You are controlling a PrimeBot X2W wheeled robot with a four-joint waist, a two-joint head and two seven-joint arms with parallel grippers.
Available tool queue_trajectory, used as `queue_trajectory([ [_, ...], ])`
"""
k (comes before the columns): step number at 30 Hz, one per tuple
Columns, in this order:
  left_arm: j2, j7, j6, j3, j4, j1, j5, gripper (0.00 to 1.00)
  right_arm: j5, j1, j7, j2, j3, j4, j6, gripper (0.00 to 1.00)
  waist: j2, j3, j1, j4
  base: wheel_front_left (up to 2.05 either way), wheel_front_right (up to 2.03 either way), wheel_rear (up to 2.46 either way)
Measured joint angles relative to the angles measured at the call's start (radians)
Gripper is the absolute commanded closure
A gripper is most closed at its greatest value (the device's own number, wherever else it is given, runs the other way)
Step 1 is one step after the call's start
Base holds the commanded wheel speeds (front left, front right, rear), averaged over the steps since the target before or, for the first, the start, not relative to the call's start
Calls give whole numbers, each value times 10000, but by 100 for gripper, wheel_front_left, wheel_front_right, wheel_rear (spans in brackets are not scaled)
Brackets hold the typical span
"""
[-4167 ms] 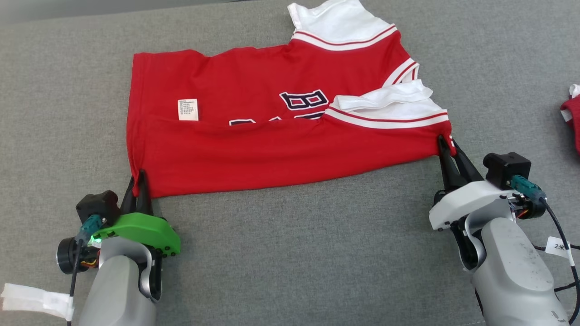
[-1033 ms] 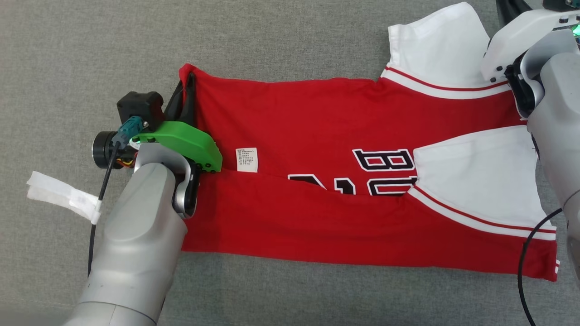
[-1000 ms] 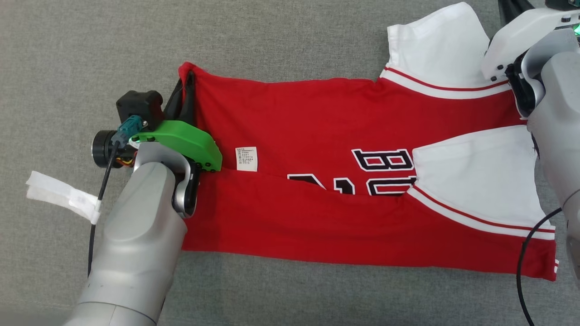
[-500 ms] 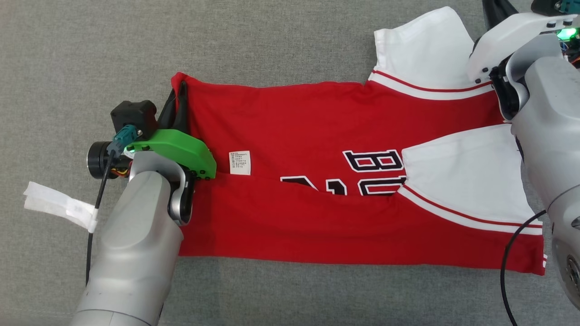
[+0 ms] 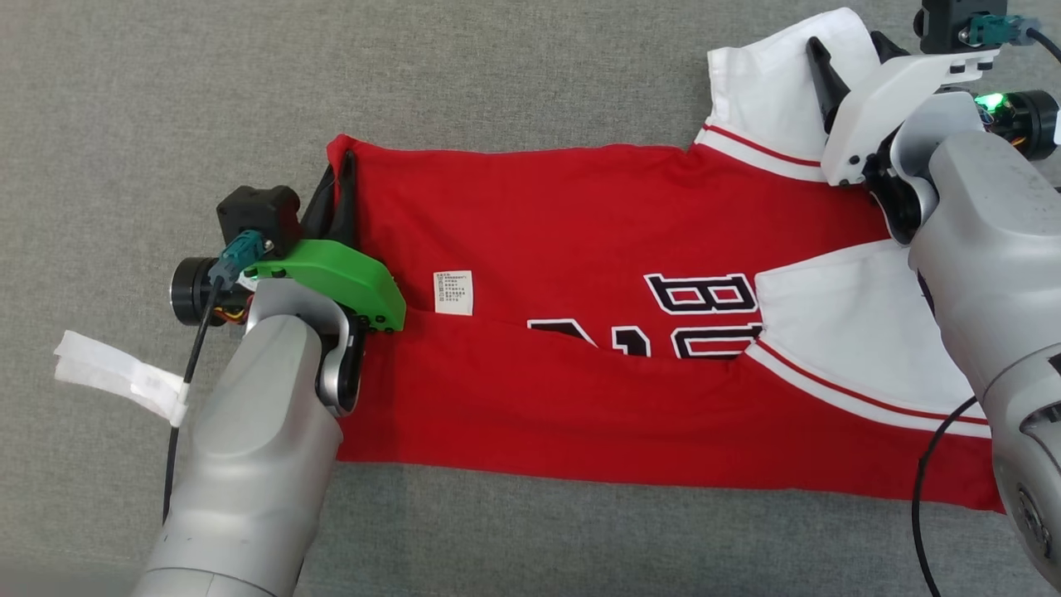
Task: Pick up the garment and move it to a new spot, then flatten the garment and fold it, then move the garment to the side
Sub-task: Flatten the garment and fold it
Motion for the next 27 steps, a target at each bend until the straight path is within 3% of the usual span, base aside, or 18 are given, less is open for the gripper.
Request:
queue_trajectory([
  [2, 0, 0, 19, -69, -29, -12, -54, 100, 69, -48, 205, -58, 50, 27, 0, 0, 0, 51, 0, 57, 0, 0, 0],
  [3, 0, 0, 35, -94, -40, -15, -82, 100, 71, -74, 314, -98, 58, 48, 0, 36, 0, 69, 0, 78, 0, 0, 0],
  [4, 0, 0, 50, -123, -50, -28, -140, 100, 69, -107, 416, -132, 82, 56, 0, 57, 0, 90, -1, 103, 0, 0, 0],
  [5, 0, 0, 67, -144, -69, -44, -146, 100, 69, -138, 479, -151, 100, 61, 0, 100, 0, 112, 0, 122, 0, 0, 0],
  [7, 0, 0, 90, -163, -100, -58, -184, 100, 65, -189, 437, -209, 128, 71, 0, 100, 0, 149, 0, 146, 0, 0, 0],
  [16, -4, 0, 150, 146, -284, -90, -77, 100, -533, -470, -1588, -552, -265, -213, 0, 100, 0, 149, 0, -44, 0, 0, 0],
  [21, 42, 0, 132, 573, -604, -43, 385, 100, -834, -246, -1639, -495, -1158, -2128, 0, 100, 0, 25, 0, -327, 0, 0, 0],
  [27, 272, 0, 79, 1118, -1047, 299, 970, 100, -988, 1213, -1639, 12, -1708, -3975, 0, 100, 0, -152, 0, -721, 0, 0, 0],
])
